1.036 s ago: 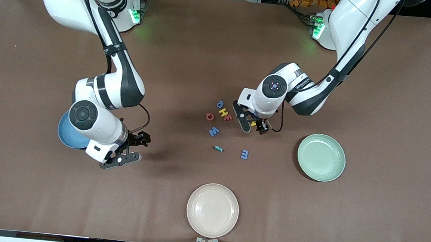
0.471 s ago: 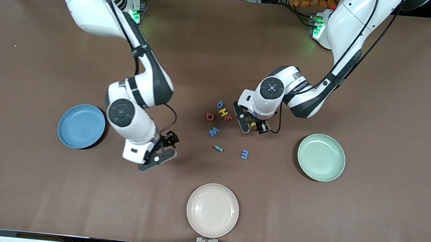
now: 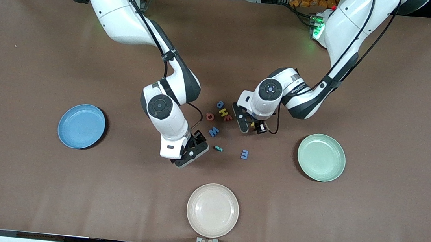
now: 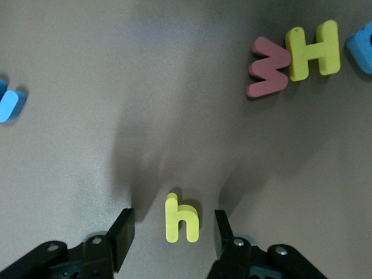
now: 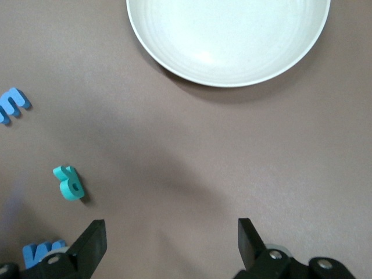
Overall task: Sort uppercase to blue plate, lowercase to green plate
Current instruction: 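Grasp the yellow h and carry it over the green plate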
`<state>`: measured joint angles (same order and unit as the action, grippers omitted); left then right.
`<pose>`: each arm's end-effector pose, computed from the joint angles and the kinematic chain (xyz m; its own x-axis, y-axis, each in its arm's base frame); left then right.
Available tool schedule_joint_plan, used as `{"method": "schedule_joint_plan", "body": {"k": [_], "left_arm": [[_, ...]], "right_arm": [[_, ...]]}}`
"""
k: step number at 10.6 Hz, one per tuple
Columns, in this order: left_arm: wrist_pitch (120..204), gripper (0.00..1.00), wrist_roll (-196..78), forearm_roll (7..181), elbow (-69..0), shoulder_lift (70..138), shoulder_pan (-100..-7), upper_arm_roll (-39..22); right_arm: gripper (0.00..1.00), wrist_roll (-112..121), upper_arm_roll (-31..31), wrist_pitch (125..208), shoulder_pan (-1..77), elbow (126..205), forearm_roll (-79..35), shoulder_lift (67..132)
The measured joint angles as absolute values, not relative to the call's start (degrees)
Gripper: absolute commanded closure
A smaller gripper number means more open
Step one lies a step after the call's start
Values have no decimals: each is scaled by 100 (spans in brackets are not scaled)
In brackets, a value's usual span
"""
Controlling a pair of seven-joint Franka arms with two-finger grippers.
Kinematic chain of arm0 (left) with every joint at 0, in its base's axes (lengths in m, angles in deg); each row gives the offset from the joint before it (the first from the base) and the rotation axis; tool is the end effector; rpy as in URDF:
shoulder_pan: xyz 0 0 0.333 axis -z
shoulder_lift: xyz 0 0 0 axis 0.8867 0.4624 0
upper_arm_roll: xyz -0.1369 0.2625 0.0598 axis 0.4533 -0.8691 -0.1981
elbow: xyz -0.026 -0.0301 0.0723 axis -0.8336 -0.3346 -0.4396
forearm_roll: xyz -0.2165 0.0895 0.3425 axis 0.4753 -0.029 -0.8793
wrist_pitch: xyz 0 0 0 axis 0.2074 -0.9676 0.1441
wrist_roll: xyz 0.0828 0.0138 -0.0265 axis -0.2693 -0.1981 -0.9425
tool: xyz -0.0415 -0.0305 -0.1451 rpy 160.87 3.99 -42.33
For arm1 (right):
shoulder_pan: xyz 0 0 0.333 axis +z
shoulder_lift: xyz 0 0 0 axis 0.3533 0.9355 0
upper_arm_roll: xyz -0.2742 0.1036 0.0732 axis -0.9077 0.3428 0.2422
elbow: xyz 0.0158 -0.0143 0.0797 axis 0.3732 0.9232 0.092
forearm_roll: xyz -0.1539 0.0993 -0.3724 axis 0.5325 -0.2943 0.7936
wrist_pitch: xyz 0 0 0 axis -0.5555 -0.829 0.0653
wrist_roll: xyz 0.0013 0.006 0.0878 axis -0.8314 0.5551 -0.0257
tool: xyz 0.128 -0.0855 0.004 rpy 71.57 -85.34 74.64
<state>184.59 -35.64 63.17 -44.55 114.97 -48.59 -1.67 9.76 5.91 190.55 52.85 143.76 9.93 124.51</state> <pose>0.4863 -0.3895 0.1046 0.3627 -0.9316 -0.0250 -0.9312 -0.3634 0.0284 0.6587 0.4237 0.1751 0.7497 0.6133 0.2487 0.6391 -0.7685 -0.0315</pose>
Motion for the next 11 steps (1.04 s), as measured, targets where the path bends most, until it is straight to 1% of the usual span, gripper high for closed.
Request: {"method": "schedule_joint_plan", "body": {"k": [1, 2, 4, 5, 8, 11], "left_arm": [[18459, 52, -3564, 6285, -4455, 11503, -4856, -179], [18459, 60, -3564, 6278, -4455, 11510, -4853, -201], [18460, 88, -3564, 6275, -4455, 11516, -4851, -223], [18461, 100, -3564, 6275, -4455, 11516, -4850, -237], [18465, 100, -3564, 6275, -4428, 11510, -4858, -313], [18443, 100, -3564, 6275, -4352, 11382, -5067, -440]], "right_arm": [[0, 983, 593, 19179, 5334, 14369, 993, 12479], [0, 980, 593, 19254, 5402, 14367, 993, 12502], [0, 967, 571, 19292, 5453, 14344, 993, 12544], [0, 967, 529, 19293, 5408, 14323, 993, 12558], [0, 973, 505, 19293, 5146, 14304, 993, 12566], [0, 970, 541, 19293, 5242, 14303, 993, 12582]]}}
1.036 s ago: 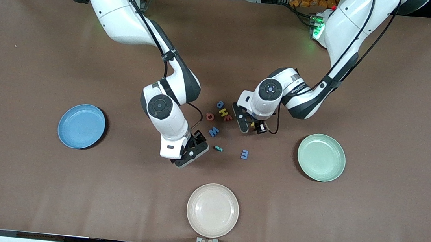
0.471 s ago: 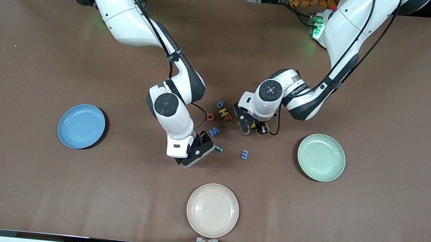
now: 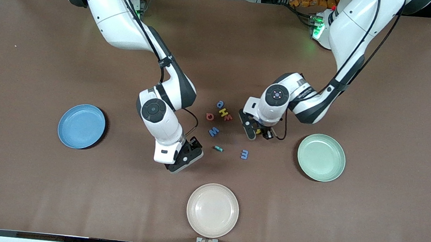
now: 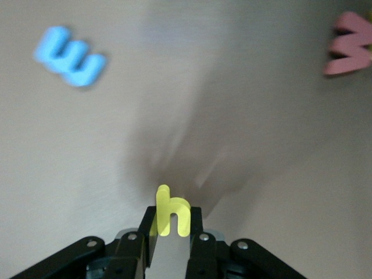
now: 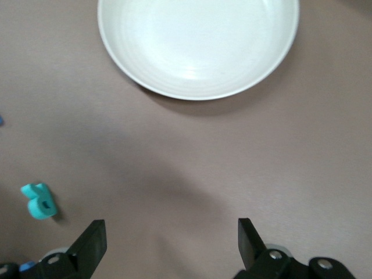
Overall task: Sort uppercase to blue plate, lowercase to green plate
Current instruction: 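Grasp the yellow h and carry it over the green plate, then release the h onto the green plate while the right gripper grasps the teal d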
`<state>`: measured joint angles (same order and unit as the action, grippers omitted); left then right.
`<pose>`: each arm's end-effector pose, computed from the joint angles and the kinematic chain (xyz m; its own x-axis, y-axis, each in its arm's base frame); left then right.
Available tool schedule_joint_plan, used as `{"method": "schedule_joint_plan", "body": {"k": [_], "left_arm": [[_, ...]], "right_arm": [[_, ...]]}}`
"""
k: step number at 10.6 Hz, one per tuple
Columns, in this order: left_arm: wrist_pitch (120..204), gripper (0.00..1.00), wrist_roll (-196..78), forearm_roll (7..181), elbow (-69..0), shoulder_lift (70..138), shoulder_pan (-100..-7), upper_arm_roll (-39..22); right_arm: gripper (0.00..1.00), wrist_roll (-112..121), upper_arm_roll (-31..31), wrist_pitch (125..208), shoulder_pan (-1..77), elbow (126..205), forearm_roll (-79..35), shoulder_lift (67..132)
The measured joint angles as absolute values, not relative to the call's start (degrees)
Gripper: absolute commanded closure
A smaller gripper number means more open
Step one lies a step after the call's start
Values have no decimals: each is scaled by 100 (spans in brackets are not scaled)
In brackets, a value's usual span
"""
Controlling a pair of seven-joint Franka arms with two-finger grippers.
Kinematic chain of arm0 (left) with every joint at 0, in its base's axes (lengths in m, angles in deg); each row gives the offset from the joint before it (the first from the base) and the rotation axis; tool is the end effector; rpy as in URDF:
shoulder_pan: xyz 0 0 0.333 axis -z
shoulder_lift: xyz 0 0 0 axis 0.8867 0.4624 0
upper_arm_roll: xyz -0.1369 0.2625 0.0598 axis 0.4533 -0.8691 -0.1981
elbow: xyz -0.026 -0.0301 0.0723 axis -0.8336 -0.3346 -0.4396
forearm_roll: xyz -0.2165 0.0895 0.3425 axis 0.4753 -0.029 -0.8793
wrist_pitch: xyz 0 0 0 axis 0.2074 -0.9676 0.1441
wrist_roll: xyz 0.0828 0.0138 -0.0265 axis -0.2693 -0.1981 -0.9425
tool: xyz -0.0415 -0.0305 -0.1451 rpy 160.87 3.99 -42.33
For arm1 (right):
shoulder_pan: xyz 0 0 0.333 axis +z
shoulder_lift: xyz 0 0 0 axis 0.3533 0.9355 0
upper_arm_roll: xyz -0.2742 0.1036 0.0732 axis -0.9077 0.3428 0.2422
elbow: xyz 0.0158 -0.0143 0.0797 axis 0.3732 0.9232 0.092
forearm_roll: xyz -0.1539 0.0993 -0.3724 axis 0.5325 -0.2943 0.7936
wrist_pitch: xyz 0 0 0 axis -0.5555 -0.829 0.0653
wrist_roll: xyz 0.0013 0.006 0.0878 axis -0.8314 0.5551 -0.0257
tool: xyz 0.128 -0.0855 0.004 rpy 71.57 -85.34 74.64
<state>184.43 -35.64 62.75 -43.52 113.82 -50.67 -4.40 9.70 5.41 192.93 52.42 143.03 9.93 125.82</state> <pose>0.5271 -0.3487 0.1158 0.4312 -0.9019 -0.0252 -0.9022 -0.4309 -0.0177 0.6697 0.4163 0.1687 0.7521 0.5978 0.2776 0.6265 -0.7792 -0.0193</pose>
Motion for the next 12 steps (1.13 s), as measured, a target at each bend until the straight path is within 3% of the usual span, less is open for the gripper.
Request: {"method": "schedule_joint_plan", "body": {"k": [7, 12], "left_arm": [[18092, 100, -3563, 6382, -4321, 10828, -6304, -655], [18093, 100, -3564, 6503, -4319, 10815, -6350, -1081]], "right_arm": [[0, 819, 566, 19642, 5724, 14302, 992, 12915], [0, 812, 579, 19682, 5909, 14301, 990, 12957]]}}
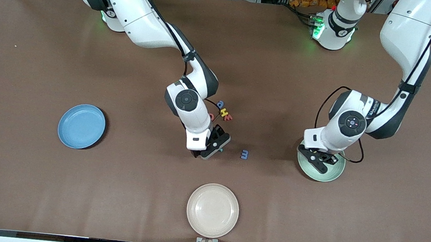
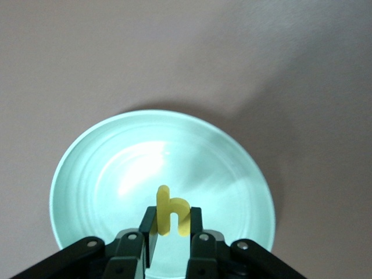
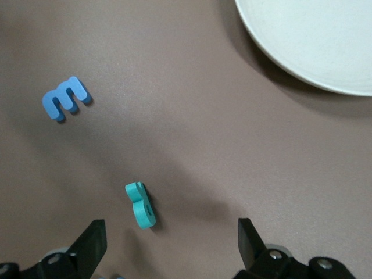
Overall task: Sort uppercase to blue plate, lowercase to green plate
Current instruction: 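Release the h onto the green plate while the right gripper grasps the teal d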
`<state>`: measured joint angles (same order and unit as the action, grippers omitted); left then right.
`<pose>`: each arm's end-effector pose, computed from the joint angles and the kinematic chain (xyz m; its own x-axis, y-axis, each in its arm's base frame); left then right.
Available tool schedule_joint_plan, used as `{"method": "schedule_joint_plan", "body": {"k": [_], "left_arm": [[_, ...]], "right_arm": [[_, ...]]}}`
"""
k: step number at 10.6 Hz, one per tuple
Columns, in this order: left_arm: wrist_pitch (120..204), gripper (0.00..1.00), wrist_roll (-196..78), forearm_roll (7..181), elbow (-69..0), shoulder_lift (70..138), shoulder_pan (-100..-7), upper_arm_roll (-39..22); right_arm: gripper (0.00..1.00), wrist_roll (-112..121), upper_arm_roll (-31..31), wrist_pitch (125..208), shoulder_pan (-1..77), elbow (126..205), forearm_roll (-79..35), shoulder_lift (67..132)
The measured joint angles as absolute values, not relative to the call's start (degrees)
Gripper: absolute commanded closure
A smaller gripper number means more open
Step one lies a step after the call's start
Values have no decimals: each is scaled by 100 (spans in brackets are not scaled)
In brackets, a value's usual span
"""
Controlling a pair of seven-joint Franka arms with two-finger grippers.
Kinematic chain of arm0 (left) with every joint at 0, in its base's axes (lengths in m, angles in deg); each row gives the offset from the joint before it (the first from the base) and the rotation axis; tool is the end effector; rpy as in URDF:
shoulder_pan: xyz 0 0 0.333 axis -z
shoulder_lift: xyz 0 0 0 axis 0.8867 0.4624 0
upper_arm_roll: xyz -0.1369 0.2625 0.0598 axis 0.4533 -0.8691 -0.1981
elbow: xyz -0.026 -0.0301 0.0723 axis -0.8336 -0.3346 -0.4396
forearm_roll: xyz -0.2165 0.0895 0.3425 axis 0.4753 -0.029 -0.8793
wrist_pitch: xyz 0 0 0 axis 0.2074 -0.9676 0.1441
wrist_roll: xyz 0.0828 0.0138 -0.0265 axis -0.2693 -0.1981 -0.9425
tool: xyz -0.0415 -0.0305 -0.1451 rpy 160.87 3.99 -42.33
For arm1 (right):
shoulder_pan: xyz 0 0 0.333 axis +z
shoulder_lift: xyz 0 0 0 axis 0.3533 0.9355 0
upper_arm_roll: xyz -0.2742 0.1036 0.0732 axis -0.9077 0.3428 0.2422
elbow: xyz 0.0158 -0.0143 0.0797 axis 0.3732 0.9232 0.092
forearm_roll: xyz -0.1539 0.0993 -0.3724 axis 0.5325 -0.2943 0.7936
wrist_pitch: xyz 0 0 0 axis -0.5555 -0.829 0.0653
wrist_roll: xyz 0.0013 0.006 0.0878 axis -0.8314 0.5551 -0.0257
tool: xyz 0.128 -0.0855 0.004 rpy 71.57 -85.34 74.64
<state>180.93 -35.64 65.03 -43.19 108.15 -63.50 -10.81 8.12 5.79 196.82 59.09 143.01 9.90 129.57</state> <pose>0.6218 -0.1498 0.1608 0.7179 -0.6943 -0.0497 -0.6955 -0.7125 -0.0924 0.6119 0.4915 0.1260 0.6974 0.6599 0.2795 0.6931 -0.7202 -0.0289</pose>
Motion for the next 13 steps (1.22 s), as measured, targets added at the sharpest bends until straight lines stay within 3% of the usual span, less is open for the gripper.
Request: {"method": "schedule_joint_plan", "body": {"k": [6, 7, 8, 9, 11, 13], "left_arm": [[18090, 100, -3595, 6666, -4319, 10807, -6354, -1426], [18086, 100, -3601, 6801, -4320, 10808, -6353, -1450], [18084, 100, -3601, 6929, -4324, 10808, -6352, -1485], [18082, 100, -3601, 6963, -4326, 10808, -6353, -1524], [18080, 100, -3609, 6969, -4333, 10810, -6352, -1562], [18078, 100, -3636, 6970, -4343, 10821, -6352, -1565]], "right_arm": [[0, 802, 587, 20212, 6071, 14272, 990, 13214], [22, 801, 587, 20212, 6072, 14252, 990, 13214], [56, 801, 587, 20212, 6076, 14247, 990, 13214], [77, 801, 587, 20212, 6079, 14247, 990, 13214], [100, 797, 587, 20212, 6082, 14247, 990, 13215], [100, 797, 577, 20213, 6081, 14235, 990, 13215]]}}
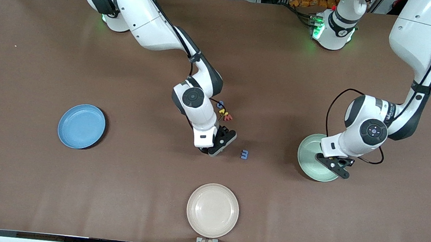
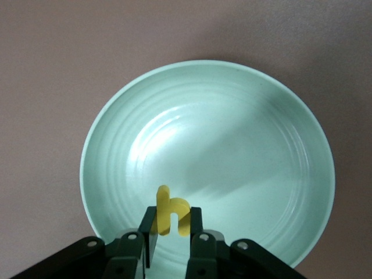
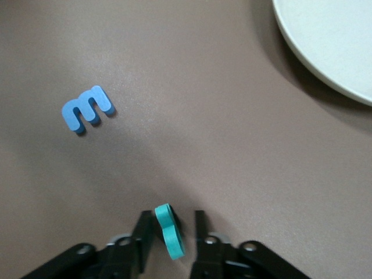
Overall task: Sort uppercase to blue plate, lowercase to green plate
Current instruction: 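Release the h onto the green plate while the right gripper grasps the teal d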
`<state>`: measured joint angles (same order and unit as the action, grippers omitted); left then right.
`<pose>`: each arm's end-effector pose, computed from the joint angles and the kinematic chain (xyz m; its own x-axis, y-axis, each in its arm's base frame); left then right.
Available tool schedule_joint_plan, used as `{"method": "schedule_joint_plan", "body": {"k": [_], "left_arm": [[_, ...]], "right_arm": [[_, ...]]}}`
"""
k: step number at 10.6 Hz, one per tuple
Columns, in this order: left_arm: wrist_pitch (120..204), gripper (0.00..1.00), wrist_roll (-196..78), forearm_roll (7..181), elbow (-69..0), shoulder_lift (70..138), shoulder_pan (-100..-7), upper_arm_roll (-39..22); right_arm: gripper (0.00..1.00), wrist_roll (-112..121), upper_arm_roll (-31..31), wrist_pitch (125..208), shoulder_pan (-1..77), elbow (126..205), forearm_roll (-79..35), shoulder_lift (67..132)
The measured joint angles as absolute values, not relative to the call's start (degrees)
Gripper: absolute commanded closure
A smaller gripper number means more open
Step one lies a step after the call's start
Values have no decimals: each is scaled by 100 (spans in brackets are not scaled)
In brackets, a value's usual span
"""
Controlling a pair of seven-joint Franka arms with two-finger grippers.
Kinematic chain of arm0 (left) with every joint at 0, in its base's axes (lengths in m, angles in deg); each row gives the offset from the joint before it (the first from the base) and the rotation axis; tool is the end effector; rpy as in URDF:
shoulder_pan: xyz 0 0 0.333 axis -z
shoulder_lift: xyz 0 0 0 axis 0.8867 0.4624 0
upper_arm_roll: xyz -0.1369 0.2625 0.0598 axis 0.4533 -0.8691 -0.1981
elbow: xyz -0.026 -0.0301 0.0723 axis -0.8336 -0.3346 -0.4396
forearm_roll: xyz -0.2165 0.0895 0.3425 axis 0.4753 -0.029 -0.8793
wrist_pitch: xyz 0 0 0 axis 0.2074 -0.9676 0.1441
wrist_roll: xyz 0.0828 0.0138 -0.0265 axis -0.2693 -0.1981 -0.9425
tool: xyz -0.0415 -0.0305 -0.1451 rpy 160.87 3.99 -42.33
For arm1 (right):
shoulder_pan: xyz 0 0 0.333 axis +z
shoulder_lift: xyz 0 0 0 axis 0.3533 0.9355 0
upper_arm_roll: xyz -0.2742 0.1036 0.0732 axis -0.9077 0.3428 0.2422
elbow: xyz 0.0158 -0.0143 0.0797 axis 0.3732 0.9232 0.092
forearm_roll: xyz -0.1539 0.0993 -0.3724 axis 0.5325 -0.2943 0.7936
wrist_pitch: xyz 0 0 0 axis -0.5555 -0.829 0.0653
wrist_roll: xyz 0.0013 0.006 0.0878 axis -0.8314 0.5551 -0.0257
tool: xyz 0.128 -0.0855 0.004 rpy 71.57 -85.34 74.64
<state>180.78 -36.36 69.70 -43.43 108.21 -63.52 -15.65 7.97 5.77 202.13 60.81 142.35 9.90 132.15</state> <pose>0.6272 -0.0994 0.1521 0.8100 -0.5831 -0.0621 -0.5864 -0.8070 -0.0700 0.6019 0.5116 0.1082 0.6689 0.6637 0.3348 0.7091 -0.7049 -0.0191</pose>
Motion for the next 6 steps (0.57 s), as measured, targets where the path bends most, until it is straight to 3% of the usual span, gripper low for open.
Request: {"method": "schedule_joint_plan", "body": {"k": [1, 2, 3, 4, 6], "left_arm": [[18078, 99, -3639, 6970, -4344, 10824, -6352, -1565], [18078, 86, -3640, 6970, -4344, 10824, -6352, -1565], [18078, 36, -3640, 6970, -4344, 10824, -6351, -1565], [18078, 0, -3641, 6970, -4344, 10824, -6351, -1565], [18079, 0, -3658, 7041, -4335, 10823, -6350, -1565]], "right_arm": [[100, 796, 576, 20213, 6081, 14234, 989, 13215], [100, 790, 576, 20213, 6081, 14234, 988, 13215], [100, 780, 576, 20213, 6081, 14233, 987, 13215], [100, 699, 577, 20213, 6082, 14226, 972, 13215], [100, 268, 579, 20156, 6080, 14143, 941, 13193]]}}
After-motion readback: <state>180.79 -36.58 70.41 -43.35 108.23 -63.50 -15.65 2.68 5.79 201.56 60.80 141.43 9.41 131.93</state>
